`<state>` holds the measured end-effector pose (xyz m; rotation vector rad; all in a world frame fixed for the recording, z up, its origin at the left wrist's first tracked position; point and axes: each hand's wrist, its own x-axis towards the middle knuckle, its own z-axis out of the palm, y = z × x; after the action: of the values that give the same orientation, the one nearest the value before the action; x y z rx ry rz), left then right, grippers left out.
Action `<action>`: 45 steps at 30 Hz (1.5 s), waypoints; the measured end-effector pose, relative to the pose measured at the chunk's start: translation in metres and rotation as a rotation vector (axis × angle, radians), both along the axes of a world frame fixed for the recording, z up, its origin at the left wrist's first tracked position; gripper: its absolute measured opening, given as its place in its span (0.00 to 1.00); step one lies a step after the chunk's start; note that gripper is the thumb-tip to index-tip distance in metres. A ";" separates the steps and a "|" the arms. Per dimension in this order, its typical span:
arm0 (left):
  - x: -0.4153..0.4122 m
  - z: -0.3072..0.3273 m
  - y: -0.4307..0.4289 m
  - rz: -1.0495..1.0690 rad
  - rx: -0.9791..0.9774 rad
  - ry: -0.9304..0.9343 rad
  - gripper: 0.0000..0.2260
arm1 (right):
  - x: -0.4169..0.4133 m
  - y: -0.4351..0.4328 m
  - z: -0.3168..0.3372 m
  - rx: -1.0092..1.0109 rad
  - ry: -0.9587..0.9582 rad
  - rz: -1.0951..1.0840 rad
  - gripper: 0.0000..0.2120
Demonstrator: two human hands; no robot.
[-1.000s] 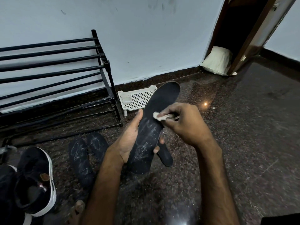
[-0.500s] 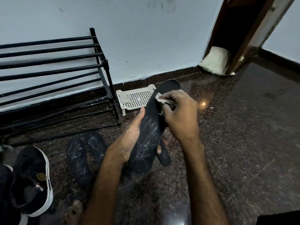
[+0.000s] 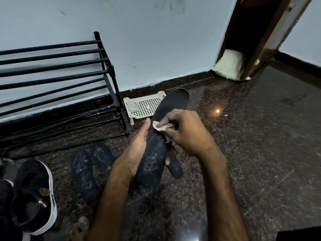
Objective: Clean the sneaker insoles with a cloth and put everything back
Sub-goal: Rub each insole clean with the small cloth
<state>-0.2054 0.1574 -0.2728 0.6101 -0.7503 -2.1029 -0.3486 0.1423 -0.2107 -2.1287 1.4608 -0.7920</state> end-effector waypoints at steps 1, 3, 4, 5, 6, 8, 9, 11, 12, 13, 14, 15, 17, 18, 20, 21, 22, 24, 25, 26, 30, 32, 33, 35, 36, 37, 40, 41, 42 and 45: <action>0.001 0.001 0.000 -0.007 -0.025 -0.036 0.30 | -0.007 -0.001 -0.002 0.005 0.025 -0.045 0.07; 0.001 0.006 0.001 -0.039 -0.059 -0.114 0.32 | -0.017 -0.005 -0.004 -0.094 0.027 -0.207 0.08; 0.000 0.008 0.002 -0.060 -0.066 -0.133 0.33 | -0.018 -0.007 -0.004 -0.160 0.014 -0.284 0.09; 0.000 0.010 0.003 -0.069 -0.071 -0.133 0.33 | -0.014 -0.009 -0.003 -0.215 -0.005 -0.333 0.09; 0.000 0.010 0.003 -0.066 -0.074 -0.117 0.33 | -0.010 -0.009 -0.001 -0.243 -0.026 -0.336 0.10; 0.004 0.005 0.000 -0.033 -0.070 -0.091 0.32 | -0.004 -0.007 0.001 -0.179 -0.058 -0.192 0.09; 0.008 0.002 -0.002 -0.020 -0.071 -0.103 0.32 | -0.003 -0.004 0.002 -0.089 -0.053 -0.089 0.08; 0.013 0.000 -0.003 -0.020 -0.083 -0.143 0.32 | -0.007 0.002 0.002 0.049 -0.012 0.018 0.06; 0.013 0.000 -0.002 -0.030 -0.072 -0.137 0.33 | -0.011 0.001 0.001 0.032 -0.008 -0.023 0.06; 0.013 0.000 -0.001 -0.041 -0.055 -0.123 0.33 | -0.014 -0.001 0.000 -0.029 -0.018 -0.112 0.08; 0.011 0.001 -0.001 -0.057 -0.044 -0.114 0.33 | -0.016 -0.003 -0.001 -0.107 -0.028 -0.217 0.09; 0.009 0.002 0.000 -0.077 -0.044 -0.112 0.34 | -0.014 -0.006 0.000 -0.180 -0.043 -0.308 0.10; 0.005 0.001 -0.001 -0.083 -0.062 -0.101 0.33 | -0.004 -0.007 0.002 -0.246 -0.090 -0.348 0.10; 0.005 0.001 -0.001 -0.066 -0.066 -0.092 0.32 | 0.002 -0.006 0.004 -0.224 -0.104 -0.281 0.10; 0.005 0.001 -0.001 -0.023 -0.057 -0.072 0.30 | 0.006 -0.002 0.003 -0.112 -0.093 -0.078 0.09; 0.006 0.001 -0.001 -0.015 -0.046 -0.067 0.30 | 0.003 -0.001 0.002 -0.064 -0.060 -0.018 0.09; 0.008 0.000 0.000 -0.020 -0.036 -0.069 0.31 | -0.002 -0.001 0.000 -0.043 -0.023 -0.020 0.09; 0.010 0.001 0.000 -0.057 -0.027 -0.086 0.33 | -0.016 -0.006 -0.004 -0.089 0.008 -0.175 0.10; 0.010 0.002 0.000 -0.089 -0.047 -0.105 0.35 | -0.021 -0.008 -0.004 -0.146 0.008 -0.279 0.10; 0.008 0.003 0.001 -0.123 -0.083 -0.122 0.36 | -0.024 -0.011 -0.003 -0.212 -0.003 -0.371 0.10; 0.007 -0.001 0.000 -0.153 -0.092 -0.088 0.35 | -0.009 -0.012 0.003 -0.328 -0.111 -0.361 0.11; 0.009 -0.005 -0.002 -0.114 -0.079 -0.082 0.32 | 0.000 -0.006 0.004 -0.174 -0.077 -0.125 0.10; 0.010 -0.004 -0.002 -0.101 -0.069 -0.075 0.31 | 0.000 -0.002 0.004 -0.090 -0.053 -0.017 0.09; 0.013 -0.006 -0.001 -0.101 -0.048 -0.071 0.31 | -0.009 0.003 0.002 0.035 -0.041 0.046 0.07; 0.013 -0.006 -0.001 -0.113 -0.047 -0.071 0.32 | -0.016 0.003 -0.001 0.043 -0.057 -0.012 0.07; 0.013 -0.006 -0.001 -0.131 -0.053 -0.062 0.33 | -0.024 0.001 -0.003 -0.011 -0.055 -0.120 0.08; 0.009 -0.002 -0.001 -0.182 -0.116 -0.054 0.34 | -0.034 -0.010 -0.003 -0.281 -0.023 -0.438 0.10; 0.007 0.000 -0.001 -0.191 -0.124 -0.059 0.34 | -0.030 -0.013 -0.001 -0.323 -0.053 -0.451 0.11; 0.006 0.000 -0.001 -0.189 -0.120 -0.077 0.34 | -0.024 -0.014 0.001 -0.315 -0.083 -0.403 0.11; 0.006 0.002 0.001 -0.137 -0.071 -0.104 0.31 | -0.003 -0.005 0.003 -0.114 -0.087 -0.080 0.10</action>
<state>-0.1997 0.1580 -0.2706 0.6494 -0.9448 -2.1712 -0.3515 0.1376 -0.2078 -2.1005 1.4959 -1.0064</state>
